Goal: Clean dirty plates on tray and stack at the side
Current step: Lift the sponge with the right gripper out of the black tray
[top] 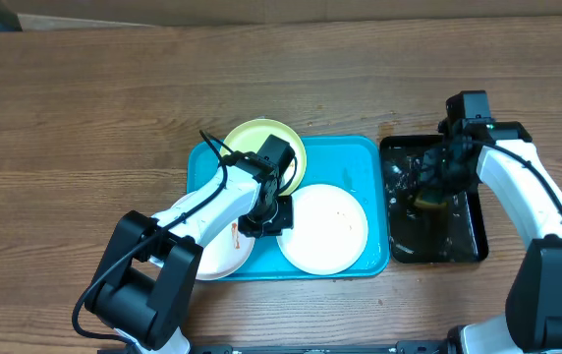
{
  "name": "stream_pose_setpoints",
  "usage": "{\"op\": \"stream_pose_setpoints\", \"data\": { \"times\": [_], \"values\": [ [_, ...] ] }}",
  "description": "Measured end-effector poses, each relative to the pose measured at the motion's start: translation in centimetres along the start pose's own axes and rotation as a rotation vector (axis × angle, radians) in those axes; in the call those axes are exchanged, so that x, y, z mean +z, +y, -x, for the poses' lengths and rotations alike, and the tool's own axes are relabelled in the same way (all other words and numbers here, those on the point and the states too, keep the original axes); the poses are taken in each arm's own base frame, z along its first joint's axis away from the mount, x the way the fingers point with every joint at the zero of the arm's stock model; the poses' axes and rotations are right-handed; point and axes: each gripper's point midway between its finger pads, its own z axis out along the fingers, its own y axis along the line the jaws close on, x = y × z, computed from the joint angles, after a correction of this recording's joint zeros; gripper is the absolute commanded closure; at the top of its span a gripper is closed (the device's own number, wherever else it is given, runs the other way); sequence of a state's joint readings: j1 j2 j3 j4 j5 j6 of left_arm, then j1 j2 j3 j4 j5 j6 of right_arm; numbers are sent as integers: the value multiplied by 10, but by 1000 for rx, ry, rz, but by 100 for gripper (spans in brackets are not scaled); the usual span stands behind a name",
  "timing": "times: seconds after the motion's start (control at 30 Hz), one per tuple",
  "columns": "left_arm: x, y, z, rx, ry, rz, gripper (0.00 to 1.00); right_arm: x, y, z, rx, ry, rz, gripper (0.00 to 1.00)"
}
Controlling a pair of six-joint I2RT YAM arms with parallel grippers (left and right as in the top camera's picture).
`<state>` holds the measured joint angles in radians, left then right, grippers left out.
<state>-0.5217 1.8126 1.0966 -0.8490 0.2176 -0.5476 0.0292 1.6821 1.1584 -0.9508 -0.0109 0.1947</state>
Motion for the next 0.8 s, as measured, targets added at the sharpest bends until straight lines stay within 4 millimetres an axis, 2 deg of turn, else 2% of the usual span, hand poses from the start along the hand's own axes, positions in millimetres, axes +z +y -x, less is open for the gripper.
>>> {"op": "stream_pose_setpoints", "data": {
  "times": [0.67,0.8],
  "values": [
    [0,-4,6,-18,-24,-17,96,0,-2,-3,4,4,-41,96],
    [0,-8,10,-33,-39,-32,96,-5,-8,-7,22,25,-76,96]
  ]
}}
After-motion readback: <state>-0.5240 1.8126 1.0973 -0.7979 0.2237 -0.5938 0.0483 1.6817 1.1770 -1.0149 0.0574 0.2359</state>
